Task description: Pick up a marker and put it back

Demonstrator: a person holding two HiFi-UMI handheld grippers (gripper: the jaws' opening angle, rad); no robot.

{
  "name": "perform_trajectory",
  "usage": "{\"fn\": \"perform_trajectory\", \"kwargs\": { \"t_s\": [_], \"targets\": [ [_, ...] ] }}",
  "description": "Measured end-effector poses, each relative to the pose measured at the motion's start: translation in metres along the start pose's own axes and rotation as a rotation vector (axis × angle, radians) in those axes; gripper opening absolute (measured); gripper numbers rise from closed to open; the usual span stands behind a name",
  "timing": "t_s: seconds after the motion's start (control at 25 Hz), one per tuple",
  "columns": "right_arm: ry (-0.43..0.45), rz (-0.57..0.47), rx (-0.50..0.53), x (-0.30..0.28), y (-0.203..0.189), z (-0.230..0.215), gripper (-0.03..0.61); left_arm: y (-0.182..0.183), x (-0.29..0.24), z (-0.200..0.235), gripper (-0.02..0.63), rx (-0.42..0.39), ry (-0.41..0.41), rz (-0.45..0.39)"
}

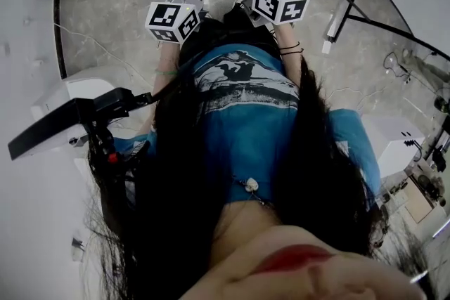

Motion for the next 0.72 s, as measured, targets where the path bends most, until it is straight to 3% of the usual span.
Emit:
{"fn": "perform_trajectory", "kwargs": {
  "t_s": [0.56,0.64,0.72],
  "targets": [
    [0.071,-0.008,-0.05,-0.011,-0.012,0.017,0.023,-0.009,0.024,0.027,0.0,0.002,0.095,0.002],
    [0.081,0.0,-0.047,0.012,-0.018,0.011,0.023,-0.013,0.024,0.003,0.0,0.014,0.11,-0.004],
    [0.096,0.005,-0.037,0.056,-0.024,-0.007,0.023,-0.019,0.018,-0.049,0.0,0.021,0.12,-0.01]
  ]
}}
Point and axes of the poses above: the fingertips, and each gripper's own axes: x backward along the fingers, z to its left, y out of its top, the point moved 7 cm from there along x, backward along the fingers, and after that the axes turned 8 degrees about -x, right-handed, at the moved point
